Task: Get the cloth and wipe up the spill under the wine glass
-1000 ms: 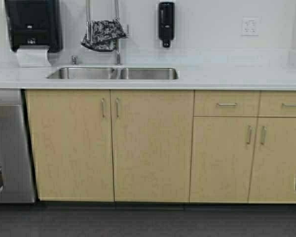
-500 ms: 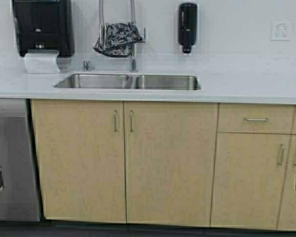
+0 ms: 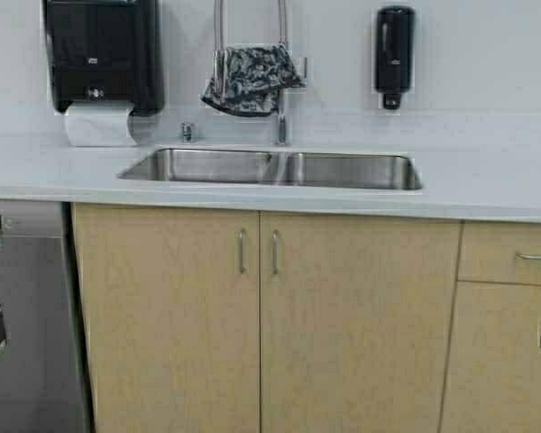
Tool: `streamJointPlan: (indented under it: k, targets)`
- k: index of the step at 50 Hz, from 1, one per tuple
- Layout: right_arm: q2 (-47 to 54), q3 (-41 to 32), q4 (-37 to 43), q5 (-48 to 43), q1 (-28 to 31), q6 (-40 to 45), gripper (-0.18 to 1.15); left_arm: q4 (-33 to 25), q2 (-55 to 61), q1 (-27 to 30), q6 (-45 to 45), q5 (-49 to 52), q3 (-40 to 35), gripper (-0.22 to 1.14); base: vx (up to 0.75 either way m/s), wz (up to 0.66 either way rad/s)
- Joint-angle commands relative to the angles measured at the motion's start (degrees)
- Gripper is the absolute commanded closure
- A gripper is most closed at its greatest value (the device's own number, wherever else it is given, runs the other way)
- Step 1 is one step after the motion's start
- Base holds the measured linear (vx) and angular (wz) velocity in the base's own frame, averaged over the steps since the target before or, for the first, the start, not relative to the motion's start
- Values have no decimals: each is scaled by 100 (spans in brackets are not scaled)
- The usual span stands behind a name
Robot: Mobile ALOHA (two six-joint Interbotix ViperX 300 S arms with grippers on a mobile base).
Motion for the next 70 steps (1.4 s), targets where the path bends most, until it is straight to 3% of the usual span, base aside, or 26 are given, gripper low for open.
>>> streamJointPlan:
  k: [1, 51, 70]
  targets:
    - [26, -79, 0, -53, 9, 18, 92, 18, 44, 0, 9, -44, -35, 89, 40, 15]
    - [-141, -281, -158, 220, 466, 9, 92, 44, -343, 0, -105, -44, 97, 89, 38, 10]
    - [246, -826, -580, 1424, 1468, -44, 92, 70, -1002, 0, -79, 325, 220, 89, 34, 2]
